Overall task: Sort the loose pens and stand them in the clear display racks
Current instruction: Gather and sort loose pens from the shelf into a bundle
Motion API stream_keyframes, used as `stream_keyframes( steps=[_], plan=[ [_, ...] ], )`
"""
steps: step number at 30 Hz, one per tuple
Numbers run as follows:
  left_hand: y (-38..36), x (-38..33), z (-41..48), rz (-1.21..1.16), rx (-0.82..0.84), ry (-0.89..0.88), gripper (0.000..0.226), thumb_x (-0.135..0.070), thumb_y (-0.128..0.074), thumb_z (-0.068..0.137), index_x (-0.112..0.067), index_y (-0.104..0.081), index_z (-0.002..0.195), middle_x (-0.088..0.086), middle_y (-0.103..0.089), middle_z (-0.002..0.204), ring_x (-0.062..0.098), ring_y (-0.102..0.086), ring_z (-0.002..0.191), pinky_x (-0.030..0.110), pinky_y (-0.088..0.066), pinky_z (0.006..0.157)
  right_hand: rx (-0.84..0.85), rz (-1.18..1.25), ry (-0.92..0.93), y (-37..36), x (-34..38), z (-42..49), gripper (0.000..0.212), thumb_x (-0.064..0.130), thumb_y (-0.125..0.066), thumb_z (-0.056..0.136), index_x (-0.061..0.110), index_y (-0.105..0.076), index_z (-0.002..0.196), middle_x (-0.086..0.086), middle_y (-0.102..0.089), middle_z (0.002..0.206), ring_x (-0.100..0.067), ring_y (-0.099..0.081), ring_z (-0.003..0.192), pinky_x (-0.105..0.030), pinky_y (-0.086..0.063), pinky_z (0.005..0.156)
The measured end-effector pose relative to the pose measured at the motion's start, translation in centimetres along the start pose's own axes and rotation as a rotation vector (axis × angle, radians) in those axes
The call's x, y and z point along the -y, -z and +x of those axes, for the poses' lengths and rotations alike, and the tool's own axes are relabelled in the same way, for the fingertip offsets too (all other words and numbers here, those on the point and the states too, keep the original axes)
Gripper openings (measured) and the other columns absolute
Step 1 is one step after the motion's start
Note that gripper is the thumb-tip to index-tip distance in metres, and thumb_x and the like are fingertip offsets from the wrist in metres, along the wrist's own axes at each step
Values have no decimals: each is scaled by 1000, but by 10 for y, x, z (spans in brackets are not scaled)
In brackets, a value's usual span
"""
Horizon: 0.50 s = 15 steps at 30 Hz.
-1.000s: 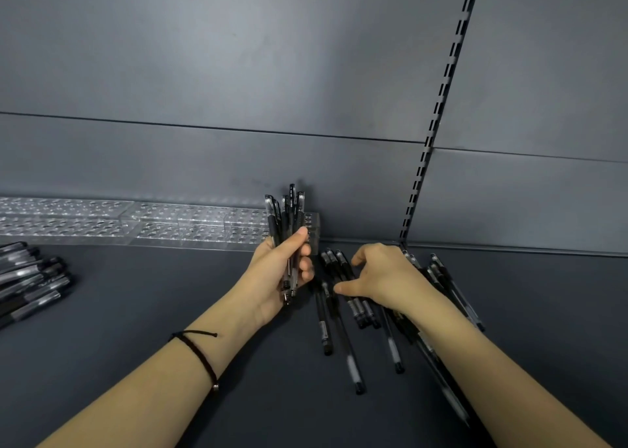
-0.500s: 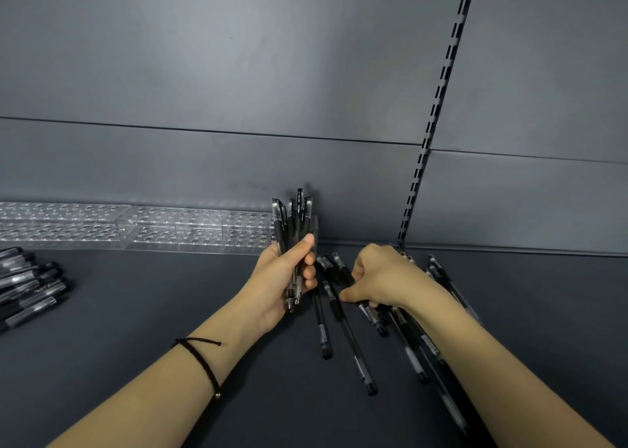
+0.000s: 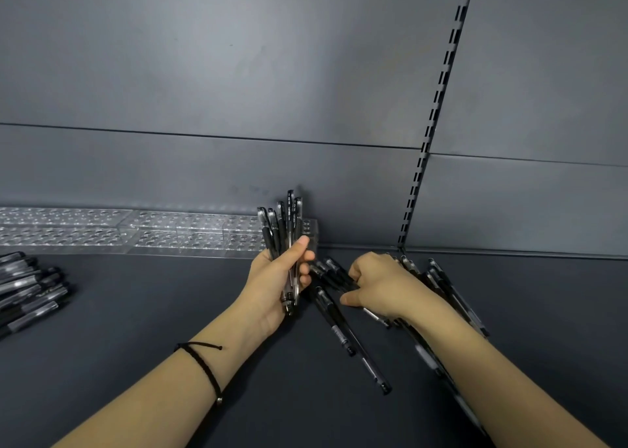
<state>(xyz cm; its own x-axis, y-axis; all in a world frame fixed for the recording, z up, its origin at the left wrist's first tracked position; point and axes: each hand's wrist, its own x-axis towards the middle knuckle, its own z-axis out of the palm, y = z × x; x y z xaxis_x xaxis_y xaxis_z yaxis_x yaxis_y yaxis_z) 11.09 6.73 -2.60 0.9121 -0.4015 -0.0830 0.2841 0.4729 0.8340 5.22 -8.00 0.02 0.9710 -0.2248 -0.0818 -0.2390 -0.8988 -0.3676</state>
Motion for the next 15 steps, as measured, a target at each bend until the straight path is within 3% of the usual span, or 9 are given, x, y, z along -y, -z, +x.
stream_keyframes(
  steps=[3, 5, 7, 9, 11, 15],
  plan=[
    [2, 0, 1, -12, -28, -13, 9, -14, -66, 90, -12, -61, 83, 1, -63, 66, 6, -51, 48, 17, -43, 43, -23, 71, 1, -2, -5, 2, 43, 25, -76, 81, -8, -61, 106, -6, -51, 77, -18, -46, 69, -30, -43, 65],
    [2, -1, 1, -18, -37, -10, 7, -14, -66, 90, -11, -61, 85, 2, -65, 67, 7, -54, 50, 18, -45, 44, -56, 138, 3, -3, -10, 2, 47, 25, -77, 80, -10, -61, 107, -15, -60, 80, -22, -55, 71, -33, -49, 71],
    [2, -1, 0, -10, -32, 1, 6, -14, -64, 92, -8, -62, 90, 5, -70, 71, 9, -63, 54, 19, -50, 47, -97, 320, -1, -3, -14, 3, 35, 23, -78, 80, -6, -67, 97, -17, -68, 81, -17, -60, 70, -29, -48, 72],
    [1, -1, 0, -7, -15, 23, 8, -14, -60, 94, -6, -62, 96, 10, -75, 83, 14, -72, 66, 22, -58, 56, -92, 618, 3, 1, -16, 1, 16, 21, -76, 83, 8, -70, 90, 0, -67, 70, -5, -58, 62, -22, -46, 64],
    [0, 0, 0, -4, 15, 31, 17, -14, -59, 94, -1, -62, 105, 15, -75, 99, 20, -74, 84, 26, -60, 72, -32, 859, 18, 5, -14, -5, 8, 19, -71, 87, 13, -68, 89, 12, -62, 59, 3, -52, 48, -14, -39, 47],
    [-2, 1, -3, 6, 54, 59, 33, -18, -63, 91, 2, -63, 117, 16, -72, 112, 25, -70, 103, 31, -57, 87, 15, 1059, 90, -1, -3, -8, 9, 14, -66, 90, 6, -69, 90, 10, -58, 51, -1, -44, 39, -13, -28, 35]
  ],
)
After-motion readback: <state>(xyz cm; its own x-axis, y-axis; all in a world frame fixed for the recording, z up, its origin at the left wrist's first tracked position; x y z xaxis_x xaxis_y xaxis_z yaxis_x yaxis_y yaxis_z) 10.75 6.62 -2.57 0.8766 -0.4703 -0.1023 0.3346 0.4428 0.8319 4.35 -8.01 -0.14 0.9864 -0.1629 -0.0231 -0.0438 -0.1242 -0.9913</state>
